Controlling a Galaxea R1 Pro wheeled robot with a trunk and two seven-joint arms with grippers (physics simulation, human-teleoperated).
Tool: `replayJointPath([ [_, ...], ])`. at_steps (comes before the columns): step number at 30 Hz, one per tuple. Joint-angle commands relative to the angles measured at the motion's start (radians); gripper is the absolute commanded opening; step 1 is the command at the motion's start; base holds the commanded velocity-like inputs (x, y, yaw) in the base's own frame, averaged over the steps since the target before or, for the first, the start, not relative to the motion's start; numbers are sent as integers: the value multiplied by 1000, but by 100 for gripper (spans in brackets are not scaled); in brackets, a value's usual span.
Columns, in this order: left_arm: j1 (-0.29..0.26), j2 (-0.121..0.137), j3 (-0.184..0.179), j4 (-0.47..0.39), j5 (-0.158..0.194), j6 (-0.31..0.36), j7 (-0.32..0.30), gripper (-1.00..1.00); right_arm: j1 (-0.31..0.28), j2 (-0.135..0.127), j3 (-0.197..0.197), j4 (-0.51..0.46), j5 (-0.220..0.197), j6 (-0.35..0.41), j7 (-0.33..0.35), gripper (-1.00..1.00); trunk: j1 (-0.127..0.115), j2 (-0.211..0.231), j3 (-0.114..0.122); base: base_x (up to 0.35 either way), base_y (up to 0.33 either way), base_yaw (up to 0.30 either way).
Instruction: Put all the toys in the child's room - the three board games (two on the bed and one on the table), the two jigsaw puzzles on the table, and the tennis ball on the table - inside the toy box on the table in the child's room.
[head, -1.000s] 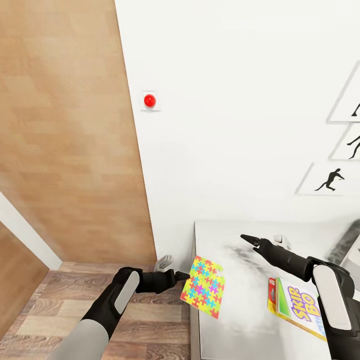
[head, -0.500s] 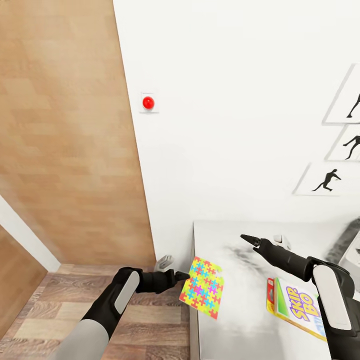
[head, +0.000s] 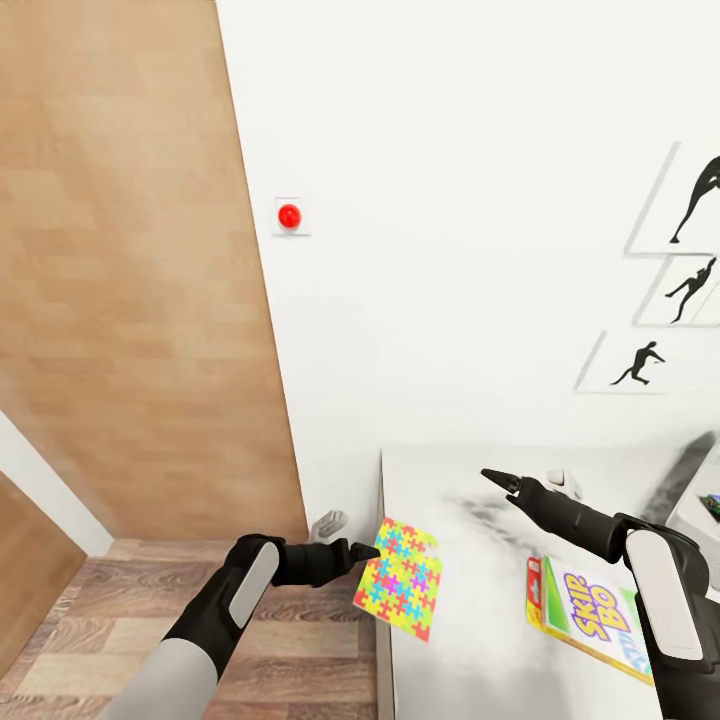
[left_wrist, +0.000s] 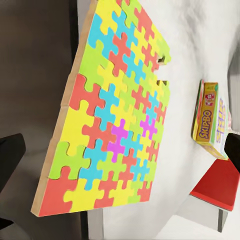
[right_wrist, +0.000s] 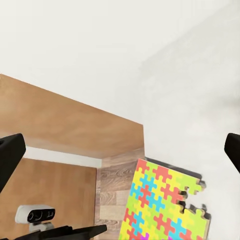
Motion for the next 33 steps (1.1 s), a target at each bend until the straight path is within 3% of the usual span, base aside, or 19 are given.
replayJointPath([
  [1,-1,0,1,0,-3,4,-3,100,-1,0,-2,0,10,5,10,100,0,-1,0,0,0,-22],
  [15,-1,0,1,0,-2,4,-3,100,-1,0,-2,0,12,5,9,100,0,-1,21,0,0,-2],
  [33,-1,9,9,-1,-3,5,-5,100,-1,0,-2,0,13,5,9,100,0,-1,24,0,0,1],
])
